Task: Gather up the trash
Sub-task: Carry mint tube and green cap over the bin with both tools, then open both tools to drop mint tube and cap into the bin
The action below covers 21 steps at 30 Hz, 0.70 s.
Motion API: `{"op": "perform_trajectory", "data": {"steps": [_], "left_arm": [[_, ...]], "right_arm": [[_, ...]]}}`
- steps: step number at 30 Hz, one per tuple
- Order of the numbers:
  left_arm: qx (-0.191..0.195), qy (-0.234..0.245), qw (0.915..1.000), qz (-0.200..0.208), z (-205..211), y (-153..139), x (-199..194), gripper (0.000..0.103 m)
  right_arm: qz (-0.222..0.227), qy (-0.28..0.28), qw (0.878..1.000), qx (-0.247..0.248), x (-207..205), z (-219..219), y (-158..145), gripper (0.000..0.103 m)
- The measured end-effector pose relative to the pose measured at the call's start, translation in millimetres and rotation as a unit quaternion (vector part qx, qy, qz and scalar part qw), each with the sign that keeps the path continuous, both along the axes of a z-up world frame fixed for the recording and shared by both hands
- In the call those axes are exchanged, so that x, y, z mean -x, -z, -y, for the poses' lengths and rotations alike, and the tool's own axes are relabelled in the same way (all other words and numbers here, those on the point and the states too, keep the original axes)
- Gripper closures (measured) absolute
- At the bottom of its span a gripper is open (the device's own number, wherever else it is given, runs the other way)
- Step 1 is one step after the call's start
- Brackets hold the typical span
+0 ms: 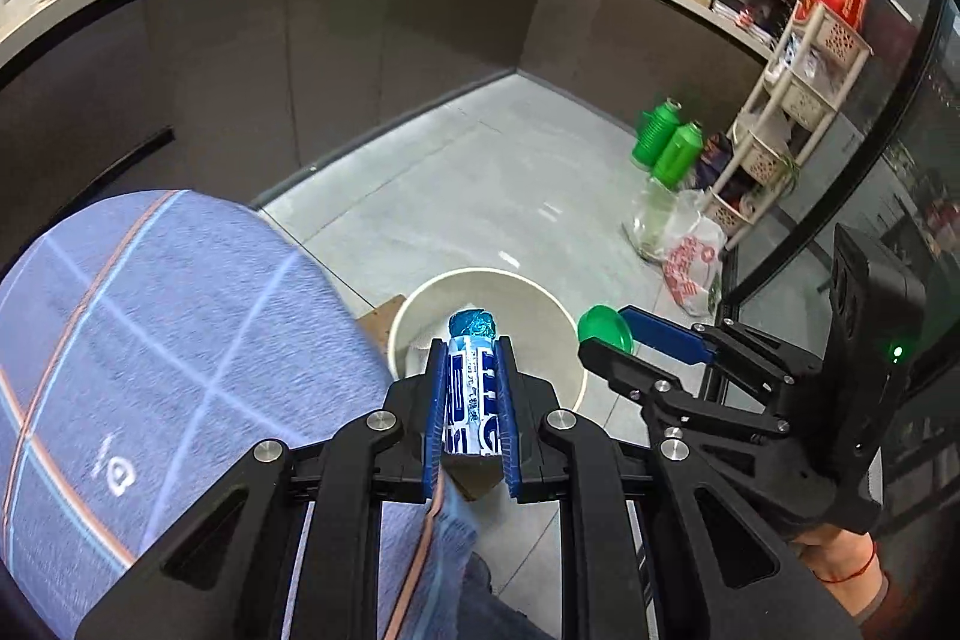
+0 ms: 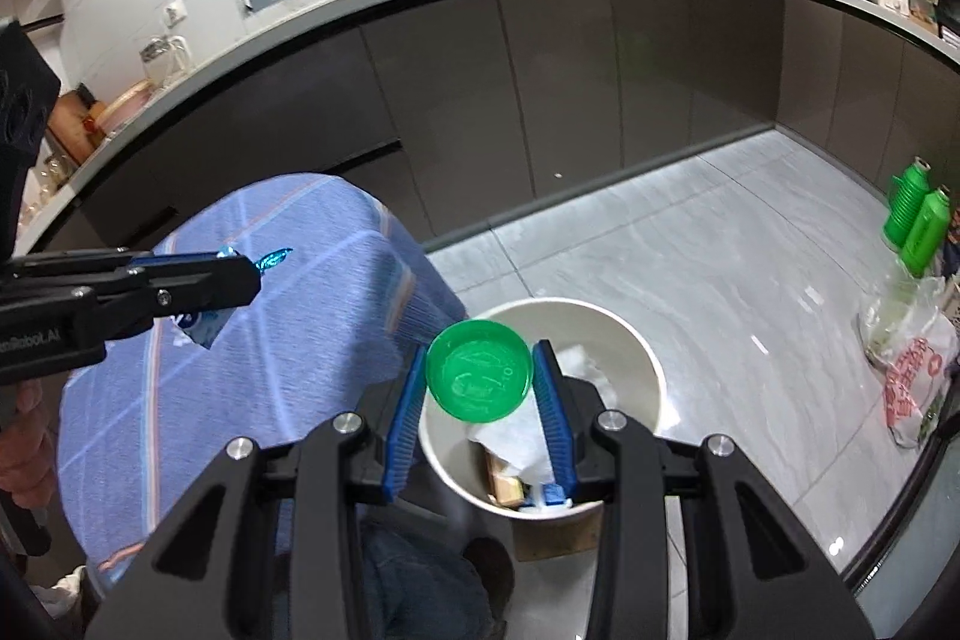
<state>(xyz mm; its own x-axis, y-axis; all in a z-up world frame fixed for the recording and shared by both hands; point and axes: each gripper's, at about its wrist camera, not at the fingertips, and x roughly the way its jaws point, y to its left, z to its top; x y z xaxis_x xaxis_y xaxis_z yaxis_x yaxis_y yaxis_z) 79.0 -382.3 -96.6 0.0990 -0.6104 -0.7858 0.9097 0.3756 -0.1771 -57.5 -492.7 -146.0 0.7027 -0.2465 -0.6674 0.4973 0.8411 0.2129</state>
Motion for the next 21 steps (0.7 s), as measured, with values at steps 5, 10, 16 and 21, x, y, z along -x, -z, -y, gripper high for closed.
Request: {"op": "perform_trajectory", "data": {"steps": [5,10,16,21], "left_arm": [[-0.016,0.014,0.9997,-0.009,25.3,20.9,-0.1,0.089],[-0.04,0.026,0.9988,-0.011,49.7,45.6,-0.5,0.088],[-0.066,0.031,0.9972,-0.018,75.7,74.8,-2.6,0.088],[-0.08,0.031,0.9962,-0.013,87.1,90.0,-2.9,0.088]], "right_arm": [[-0.018,0.015,1.0,-0.013,-2.8,18.0,22.5,0.066],[-0.032,0.027,0.999,-0.029,-8.2,32.6,45.3,0.066],[-0.043,0.034,0.998,-0.043,-13.3,48.0,69.5,0.066],[-0.053,0.036,0.996,-0.056,-19.4,56.1,86.6,0.066]]}}
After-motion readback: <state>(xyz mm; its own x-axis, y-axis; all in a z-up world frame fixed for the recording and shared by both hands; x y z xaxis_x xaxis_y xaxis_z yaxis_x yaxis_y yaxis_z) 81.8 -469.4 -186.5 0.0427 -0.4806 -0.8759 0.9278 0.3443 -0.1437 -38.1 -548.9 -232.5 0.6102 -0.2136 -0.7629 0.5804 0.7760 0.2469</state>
